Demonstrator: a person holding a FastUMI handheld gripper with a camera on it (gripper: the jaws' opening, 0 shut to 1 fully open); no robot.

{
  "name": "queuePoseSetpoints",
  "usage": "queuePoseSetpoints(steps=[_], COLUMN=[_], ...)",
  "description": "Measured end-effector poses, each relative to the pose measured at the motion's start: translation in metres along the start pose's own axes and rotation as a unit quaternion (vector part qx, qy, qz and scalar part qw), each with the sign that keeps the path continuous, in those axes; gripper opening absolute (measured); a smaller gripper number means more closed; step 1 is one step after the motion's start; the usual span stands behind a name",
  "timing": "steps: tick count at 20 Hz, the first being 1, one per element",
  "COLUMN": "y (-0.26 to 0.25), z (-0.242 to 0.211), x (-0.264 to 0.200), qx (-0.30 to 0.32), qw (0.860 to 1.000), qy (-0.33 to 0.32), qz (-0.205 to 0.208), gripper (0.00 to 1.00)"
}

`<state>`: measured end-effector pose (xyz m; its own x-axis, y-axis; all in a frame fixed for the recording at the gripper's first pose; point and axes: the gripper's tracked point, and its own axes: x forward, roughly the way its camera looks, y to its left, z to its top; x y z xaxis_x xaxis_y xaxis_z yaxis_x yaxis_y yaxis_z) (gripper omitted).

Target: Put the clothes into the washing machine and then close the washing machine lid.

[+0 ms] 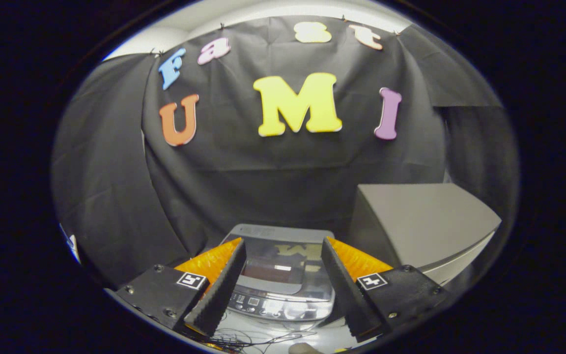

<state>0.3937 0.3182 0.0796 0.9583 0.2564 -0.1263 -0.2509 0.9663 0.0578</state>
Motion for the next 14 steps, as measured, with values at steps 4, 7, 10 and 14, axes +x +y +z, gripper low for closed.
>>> queuePoseSetpoints(steps=[4,7,10,14], y=[-0.073,-0.126,-0.177,-0.228], z=[-0.004,-0.020,-0.052,-0.104], x=[-0.063,-0.113,-0.174,-0.259], qx=[-0.009,0.002,0.015,0.023], qw=[0.999,0.998,0.997,0.995], qy=[-0.040,-0.036,-0.036,-0.015], qz=[-0.024,-0.042,-0.069,-0.097], gripper=[0.98,0.98,0.98,0.98])
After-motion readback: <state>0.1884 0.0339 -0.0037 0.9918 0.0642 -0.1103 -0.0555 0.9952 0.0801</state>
